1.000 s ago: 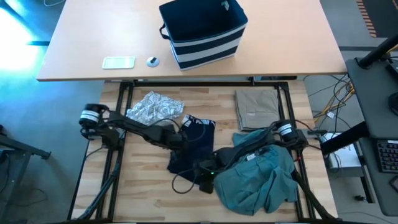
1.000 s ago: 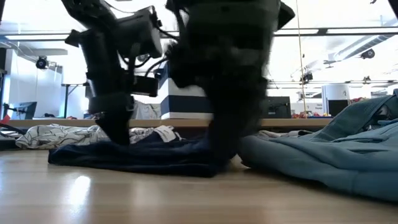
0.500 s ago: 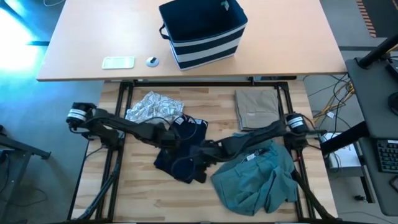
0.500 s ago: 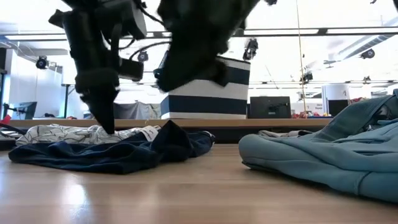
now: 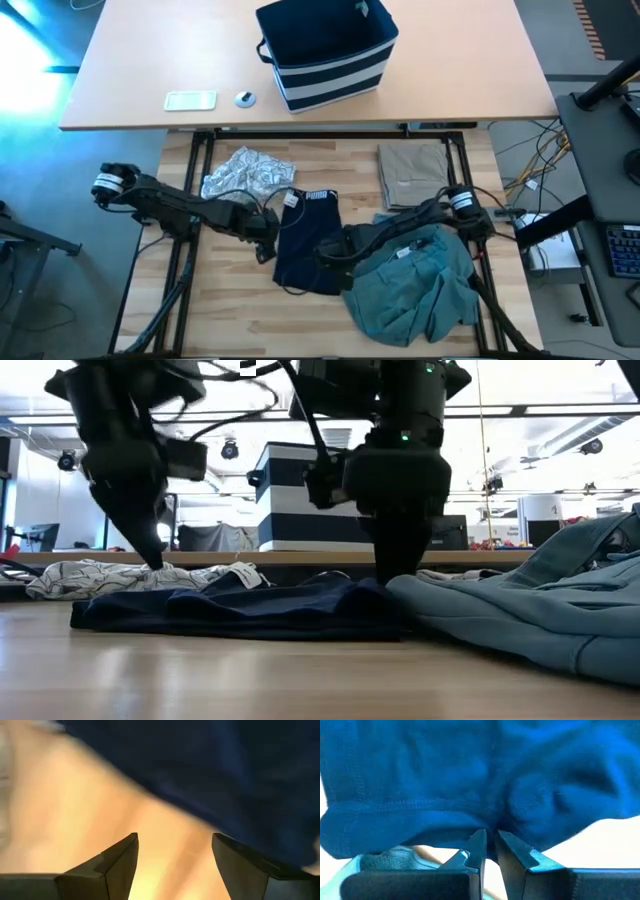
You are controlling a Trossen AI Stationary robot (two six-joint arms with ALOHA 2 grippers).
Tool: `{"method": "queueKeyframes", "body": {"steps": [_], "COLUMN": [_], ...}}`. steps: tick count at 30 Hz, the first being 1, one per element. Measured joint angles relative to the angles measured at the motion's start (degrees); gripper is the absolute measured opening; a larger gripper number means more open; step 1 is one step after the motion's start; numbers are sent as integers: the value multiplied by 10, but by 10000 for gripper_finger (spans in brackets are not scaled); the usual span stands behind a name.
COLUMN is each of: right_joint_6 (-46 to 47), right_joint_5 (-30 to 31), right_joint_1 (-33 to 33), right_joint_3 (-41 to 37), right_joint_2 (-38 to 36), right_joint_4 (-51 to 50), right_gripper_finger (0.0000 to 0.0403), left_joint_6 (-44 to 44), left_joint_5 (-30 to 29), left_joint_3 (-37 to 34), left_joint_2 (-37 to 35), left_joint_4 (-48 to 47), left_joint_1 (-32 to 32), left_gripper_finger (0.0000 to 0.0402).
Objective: Fold Laundry from Bin
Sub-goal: Fold the blue boxer
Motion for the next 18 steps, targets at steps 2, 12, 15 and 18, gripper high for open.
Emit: {"method": "queueKeyframes", "body": {"steps": [2,12,15,18], "right_joint_6": [-7,-23,-16,-11], "right_joint_5": [1,6,-10,-43], "right_joint_1": [-6,-33,-32,-30], "right_joint_3": [0,-15,-37,-52], "right_joint_2": [-18,-59,-49,-30], "right_joint_4": [1,42,68,77], "right_gripper_finger": [38,38,38,38], "left_joint_6": [5,-32,-42,-43], "left_joint_5": [22,19,-9,-15], "left_joint_3": [4,19,19,19], "left_joint_2": [-5,23,53,96], "left_joint_4": [28,177,204,234], "left_joint_1": [-20,-153,-175,-177], "left_gripper_finger": [237,237,237,237]}}
